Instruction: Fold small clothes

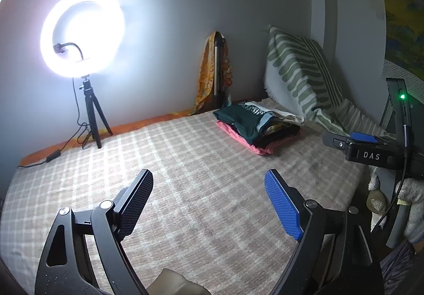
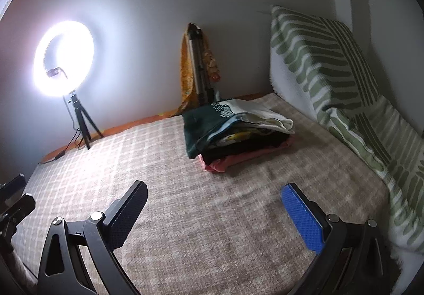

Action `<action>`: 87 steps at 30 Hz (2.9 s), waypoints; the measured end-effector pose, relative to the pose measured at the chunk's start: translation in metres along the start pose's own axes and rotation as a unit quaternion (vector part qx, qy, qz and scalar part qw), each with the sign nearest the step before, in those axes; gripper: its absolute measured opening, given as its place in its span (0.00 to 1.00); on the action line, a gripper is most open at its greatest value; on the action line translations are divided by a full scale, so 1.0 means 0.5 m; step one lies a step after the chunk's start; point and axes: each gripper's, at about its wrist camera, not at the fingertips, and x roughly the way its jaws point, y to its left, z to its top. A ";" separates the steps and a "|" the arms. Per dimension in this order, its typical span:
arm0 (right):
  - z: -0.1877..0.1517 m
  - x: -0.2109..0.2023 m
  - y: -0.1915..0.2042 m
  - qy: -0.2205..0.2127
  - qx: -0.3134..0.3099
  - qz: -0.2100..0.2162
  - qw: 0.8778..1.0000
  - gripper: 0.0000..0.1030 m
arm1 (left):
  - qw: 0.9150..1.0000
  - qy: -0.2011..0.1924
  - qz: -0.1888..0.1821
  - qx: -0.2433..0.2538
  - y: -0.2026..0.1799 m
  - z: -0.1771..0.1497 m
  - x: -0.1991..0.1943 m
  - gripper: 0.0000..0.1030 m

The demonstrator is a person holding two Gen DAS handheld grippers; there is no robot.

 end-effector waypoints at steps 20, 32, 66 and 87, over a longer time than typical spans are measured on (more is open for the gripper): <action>-0.002 -0.006 0.037 -0.043 -0.058 -0.046 0.996 1.00 | 0.999 0.018 0.033 0.027 -0.005 -0.033 0.016 0.89; -0.001 -0.007 0.039 -0.045 -0.053 -0.046 0.997 1.00 | 0.999 0.020 0.041 0.029 -0.003 -0.034 0.016 0.89; -0.010 -0.004 0.070 -0.045 -0.057 -0.044 0.996 1.00 | 0.998 0.020 0.048 0.025 0.007 -0.035 0.012 0.89; -0.016 -0.007 0.072 -0.042 -0.049 -0.048 0.997 1.00 | 0.998 0.021 0.050 0.029 0.006 -0.037 0.010 0.89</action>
